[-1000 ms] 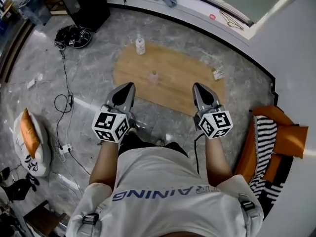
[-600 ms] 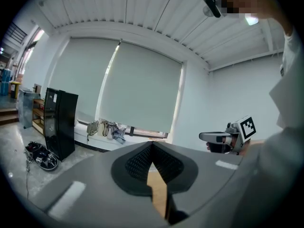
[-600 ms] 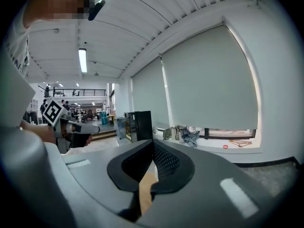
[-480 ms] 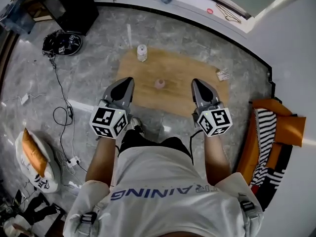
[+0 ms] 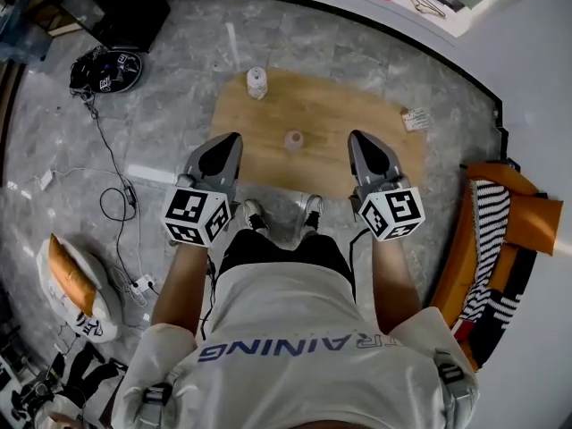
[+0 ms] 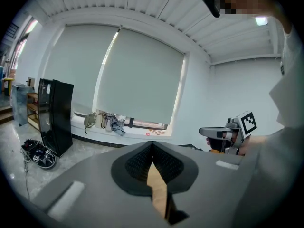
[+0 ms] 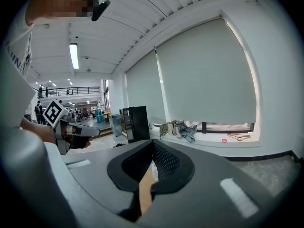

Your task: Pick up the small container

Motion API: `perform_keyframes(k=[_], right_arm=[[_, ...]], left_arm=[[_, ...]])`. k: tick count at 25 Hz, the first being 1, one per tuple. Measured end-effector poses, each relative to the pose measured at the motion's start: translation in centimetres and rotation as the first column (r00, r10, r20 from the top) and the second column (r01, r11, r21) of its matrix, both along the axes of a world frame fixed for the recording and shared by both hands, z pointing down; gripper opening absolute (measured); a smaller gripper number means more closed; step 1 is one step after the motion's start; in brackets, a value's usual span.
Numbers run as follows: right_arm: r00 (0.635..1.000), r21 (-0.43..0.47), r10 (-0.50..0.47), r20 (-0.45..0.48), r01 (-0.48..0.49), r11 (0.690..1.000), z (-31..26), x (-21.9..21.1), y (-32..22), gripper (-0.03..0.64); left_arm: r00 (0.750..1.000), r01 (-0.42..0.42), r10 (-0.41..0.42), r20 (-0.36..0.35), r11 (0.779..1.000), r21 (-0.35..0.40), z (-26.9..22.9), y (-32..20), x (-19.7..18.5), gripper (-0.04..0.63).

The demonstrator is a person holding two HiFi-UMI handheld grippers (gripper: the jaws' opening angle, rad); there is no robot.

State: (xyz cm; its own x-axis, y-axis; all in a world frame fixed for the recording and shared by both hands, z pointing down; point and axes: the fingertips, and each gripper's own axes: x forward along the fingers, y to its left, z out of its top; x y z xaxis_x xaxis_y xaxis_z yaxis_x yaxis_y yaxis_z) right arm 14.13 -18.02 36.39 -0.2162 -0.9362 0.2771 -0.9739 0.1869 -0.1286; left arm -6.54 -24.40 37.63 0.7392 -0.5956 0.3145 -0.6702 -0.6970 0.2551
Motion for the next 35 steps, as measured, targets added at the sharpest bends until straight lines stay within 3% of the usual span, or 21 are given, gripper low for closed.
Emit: perform_keyframes(k=[4,15,24,30,31,35], right_arm=[[0.999,-0.015,-0.041,0.013,0.041,0.999,1.2,1.9,-0.3,0.015],[0.996,-0.073,-0.066,0.059,0.070,0.995,4.8,5.6,-0.8,0.015],[0.990,-0.175,-0.116,0.077,0.128,0.976,12.8,3.9,-3.4,0.026],[0.987,-0.225,-0.141,0.081,0.156,0.962,18.2,2.9,-5.3,0.036],[0.985,-0.239,-0.152,0.077,0.167,0.957,19.1,2.6,-5.5,0.084],[0.982,-0.271,-0.189,0.010,0.185,0.945,21.4,1.6,-6.0,0.434]], left_arm=[[0.999,0.042,-0.042,0.001,0.999,-0.005,-0.2,0.0,2.1,0.002],[0.998,0.028,-0.025,0.058,0.999,-0.042,2.7,0.2,6.2,0.002],[0.994,0.047,-0.034,0.101,0.991,-0.129,10.4,-1.1,6.7,0.002],[0.995,0.061,-0.046,0.093,0.986,-0.158,13.9,-2.7,6.7,0.003],[0.995,0.064,-0.050,0.090,0.985,-0.160,14.1,-2.8,6.7,0.002],[0.995,0.062,-0.048,0.085,0.983,-0.174,14.8,-2.4,6.6,0.002]])
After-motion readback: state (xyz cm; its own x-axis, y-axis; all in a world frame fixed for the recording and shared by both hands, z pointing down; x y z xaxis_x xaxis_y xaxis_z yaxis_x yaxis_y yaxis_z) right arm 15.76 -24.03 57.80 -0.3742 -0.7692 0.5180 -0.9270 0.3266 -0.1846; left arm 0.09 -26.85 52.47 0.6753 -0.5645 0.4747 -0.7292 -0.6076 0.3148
